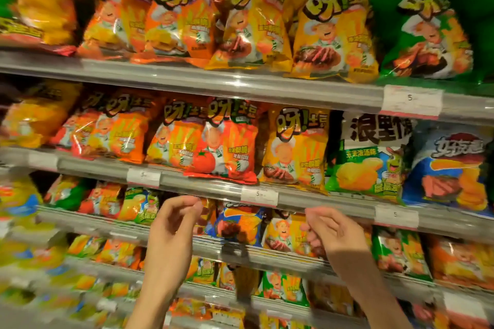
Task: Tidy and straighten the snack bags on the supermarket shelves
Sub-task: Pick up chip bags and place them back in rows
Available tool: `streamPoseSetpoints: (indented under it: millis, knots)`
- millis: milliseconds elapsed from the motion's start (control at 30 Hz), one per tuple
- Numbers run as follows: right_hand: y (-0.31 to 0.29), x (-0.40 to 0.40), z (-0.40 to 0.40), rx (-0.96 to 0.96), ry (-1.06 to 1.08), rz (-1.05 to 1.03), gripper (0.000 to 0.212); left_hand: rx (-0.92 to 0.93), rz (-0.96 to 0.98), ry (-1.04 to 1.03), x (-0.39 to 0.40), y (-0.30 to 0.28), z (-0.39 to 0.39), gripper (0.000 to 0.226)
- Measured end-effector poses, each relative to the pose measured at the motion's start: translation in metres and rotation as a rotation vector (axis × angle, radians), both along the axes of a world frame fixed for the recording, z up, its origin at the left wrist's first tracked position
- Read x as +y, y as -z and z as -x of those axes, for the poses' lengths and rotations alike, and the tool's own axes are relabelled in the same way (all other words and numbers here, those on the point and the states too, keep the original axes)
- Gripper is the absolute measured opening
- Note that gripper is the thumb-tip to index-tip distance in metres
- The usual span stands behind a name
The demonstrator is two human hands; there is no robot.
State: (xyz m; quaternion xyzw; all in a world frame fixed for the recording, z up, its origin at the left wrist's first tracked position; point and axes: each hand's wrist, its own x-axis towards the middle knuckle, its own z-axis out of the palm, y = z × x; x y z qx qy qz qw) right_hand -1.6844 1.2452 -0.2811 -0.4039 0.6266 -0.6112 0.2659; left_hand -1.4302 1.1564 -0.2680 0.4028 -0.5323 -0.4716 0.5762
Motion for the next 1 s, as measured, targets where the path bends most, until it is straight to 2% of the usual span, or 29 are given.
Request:
streamPoseSetpoints:
  millis: [167, 233, 333, 600, 867, 1000]
  knots:
    - [0.008, -0.049, -0.019, -0.043, -0.111, 0.001, 0.005, 0.034, -0.078, -0.125, -0.016, 0.013, -0.028, 0.005]
    - [0.008, -0.07, -0.027, -0.099, -0.148, 0.008, 0.007, 0.007, -0.064, -0.155, -0.023, 0.012, -0.033, 0.006]
    - [0.004, -0.095, -0.037, -0.079, -0.216, 0.008, 0.008, -0.016, -0.034, -0.198, -0.033, 0.007, -0.037, 0.007]
    - [0.002, -0.124, -0.044, -0.048, -0.19, 0.019, 0.007, -0.018, -0.028, -0.225, -0.062, 0.001, -0.057, 0.006]
    - [0.004, -0.125, -0.058, -0.025, -0.035, 0.083, 0.006, -0.05, -0.019, -0.09, -0.108, -0.003, -0.077, 0.006]
    - [0.005, -0.127, -0.084, -0.022, 0.066, 0.123, 0.005, -0.064, 0.011, 0.046, -0.138, -0.003, -0.1, 0.008]
